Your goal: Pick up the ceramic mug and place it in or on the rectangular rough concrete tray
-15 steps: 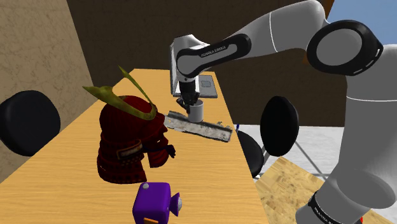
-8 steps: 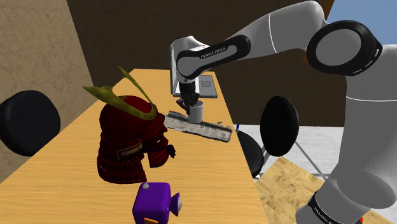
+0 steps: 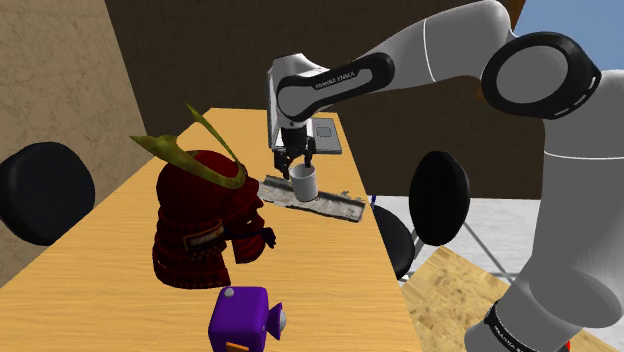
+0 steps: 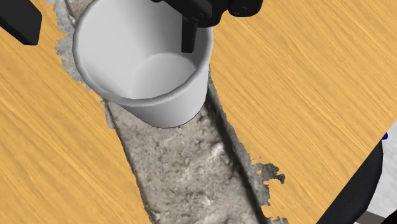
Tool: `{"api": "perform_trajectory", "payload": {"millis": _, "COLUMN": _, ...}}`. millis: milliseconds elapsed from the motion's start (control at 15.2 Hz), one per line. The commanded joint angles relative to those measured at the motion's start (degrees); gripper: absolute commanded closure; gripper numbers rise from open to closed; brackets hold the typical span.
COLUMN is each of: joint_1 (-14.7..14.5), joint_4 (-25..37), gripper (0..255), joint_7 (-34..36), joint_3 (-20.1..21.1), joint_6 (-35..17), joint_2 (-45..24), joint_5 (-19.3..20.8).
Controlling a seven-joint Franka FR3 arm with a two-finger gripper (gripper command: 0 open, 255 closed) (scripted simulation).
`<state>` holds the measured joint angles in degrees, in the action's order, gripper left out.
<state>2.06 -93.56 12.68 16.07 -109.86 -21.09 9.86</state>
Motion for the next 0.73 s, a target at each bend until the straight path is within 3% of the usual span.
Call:
{"api": "perform_trajectory", "payload": {"millis": 0, "joint_1": -0.1, "joint_4": 1.9, "gripper": 0, "joint_7": -0.2, "joint_3": 0.2, "joint_6": 2.6, "joint_2": 0.7, "joint_5": -0.3}}
{"api": "perform_trajectory", "payload": {"millis": 132, "joint_1": -0.3, "joint_4": 4.9, "gripper": 0, "joint_7": -0.4, "joint_3": 0.3, "joint_6": 5.9, "joint_2": 1.0, "joint_5": -0.5}}
{"api": "perform_trajectory", "payload": {"millis": 660, "joint_1": -0.3, "joint_4": 4.9, "gripper": 0, "joint_7": -0.4, "joint_3": 0.3, "joint_6": 5.9, "joint_2": 1.0, "joint_5": -0.5}}
